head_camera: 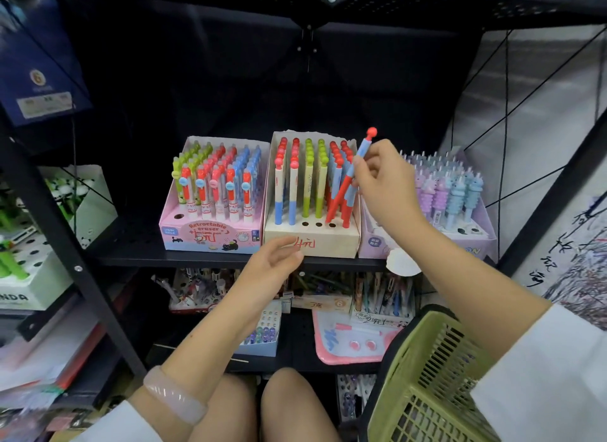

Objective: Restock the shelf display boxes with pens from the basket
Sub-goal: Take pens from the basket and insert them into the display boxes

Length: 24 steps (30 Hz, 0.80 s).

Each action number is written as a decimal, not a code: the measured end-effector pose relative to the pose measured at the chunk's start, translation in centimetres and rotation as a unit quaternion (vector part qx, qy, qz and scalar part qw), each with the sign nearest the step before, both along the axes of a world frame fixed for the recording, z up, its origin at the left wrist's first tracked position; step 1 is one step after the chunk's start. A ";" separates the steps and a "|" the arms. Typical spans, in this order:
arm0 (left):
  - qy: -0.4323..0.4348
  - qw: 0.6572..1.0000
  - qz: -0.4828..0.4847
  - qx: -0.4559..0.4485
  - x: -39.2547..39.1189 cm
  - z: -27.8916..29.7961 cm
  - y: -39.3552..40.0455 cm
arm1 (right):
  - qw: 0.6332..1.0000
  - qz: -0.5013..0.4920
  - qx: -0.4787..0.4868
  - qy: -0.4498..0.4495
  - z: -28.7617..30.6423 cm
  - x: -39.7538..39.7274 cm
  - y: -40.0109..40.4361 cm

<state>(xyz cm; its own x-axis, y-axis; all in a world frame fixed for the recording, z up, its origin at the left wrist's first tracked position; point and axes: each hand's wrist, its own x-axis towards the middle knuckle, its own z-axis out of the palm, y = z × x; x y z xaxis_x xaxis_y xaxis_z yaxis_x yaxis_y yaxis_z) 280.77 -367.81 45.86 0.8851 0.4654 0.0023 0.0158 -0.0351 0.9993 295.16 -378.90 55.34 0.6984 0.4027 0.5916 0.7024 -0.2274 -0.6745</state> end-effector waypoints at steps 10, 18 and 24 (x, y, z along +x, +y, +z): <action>0.006 1.000 0.015 0.003 -1.1 -0.8 0.2 | 0.989 -0.067 -0.043 -0.128 -1.2 0.3 0.5; -0.002 1.000 0.010 0.001 -2.0 -0.5 -0.1 | 0.985 -0.078 -0.097 -0.123 -1.4 -0.6 0.8; -0.014 1.000 -0.005 -0.017 -1.9 -0.3 -0.9 | 0.947 -0.112 -0.284 -0.102 -1.2 -0.4 1.6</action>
